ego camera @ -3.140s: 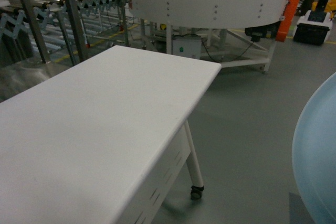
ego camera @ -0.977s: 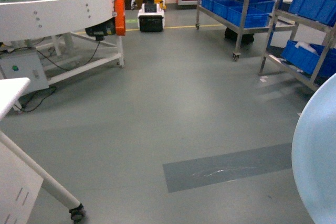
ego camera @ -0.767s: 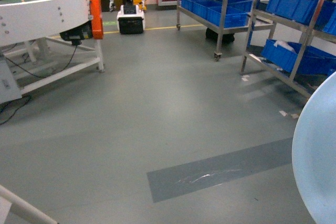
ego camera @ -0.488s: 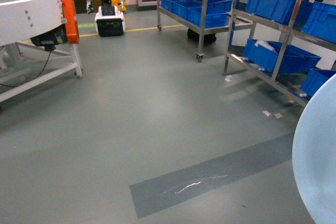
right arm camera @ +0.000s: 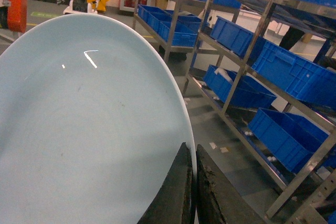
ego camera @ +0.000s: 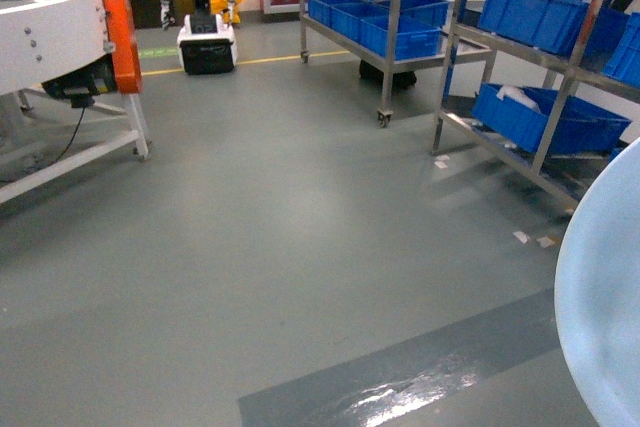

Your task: Place blue tray on left shelf second layer neatly

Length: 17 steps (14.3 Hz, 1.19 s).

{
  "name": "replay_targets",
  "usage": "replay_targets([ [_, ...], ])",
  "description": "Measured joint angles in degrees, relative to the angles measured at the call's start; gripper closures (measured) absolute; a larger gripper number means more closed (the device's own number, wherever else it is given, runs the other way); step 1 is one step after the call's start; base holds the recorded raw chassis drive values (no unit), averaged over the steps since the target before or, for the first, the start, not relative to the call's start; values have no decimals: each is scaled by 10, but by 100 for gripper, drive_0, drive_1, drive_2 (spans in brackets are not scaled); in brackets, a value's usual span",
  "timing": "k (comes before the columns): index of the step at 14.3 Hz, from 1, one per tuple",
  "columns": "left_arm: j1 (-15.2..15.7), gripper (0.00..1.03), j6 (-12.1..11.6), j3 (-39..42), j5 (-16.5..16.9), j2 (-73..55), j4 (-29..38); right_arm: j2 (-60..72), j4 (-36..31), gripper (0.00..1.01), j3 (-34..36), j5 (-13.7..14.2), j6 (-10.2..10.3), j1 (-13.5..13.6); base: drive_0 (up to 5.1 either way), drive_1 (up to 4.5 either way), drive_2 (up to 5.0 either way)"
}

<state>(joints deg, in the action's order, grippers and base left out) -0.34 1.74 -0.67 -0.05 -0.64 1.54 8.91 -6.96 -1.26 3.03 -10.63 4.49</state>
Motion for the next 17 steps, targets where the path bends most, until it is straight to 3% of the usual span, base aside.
replay_targets([
  [17,0,5,0,0,0,0,0,0,1,99,0,0,0,0,-9,421,-439],
])
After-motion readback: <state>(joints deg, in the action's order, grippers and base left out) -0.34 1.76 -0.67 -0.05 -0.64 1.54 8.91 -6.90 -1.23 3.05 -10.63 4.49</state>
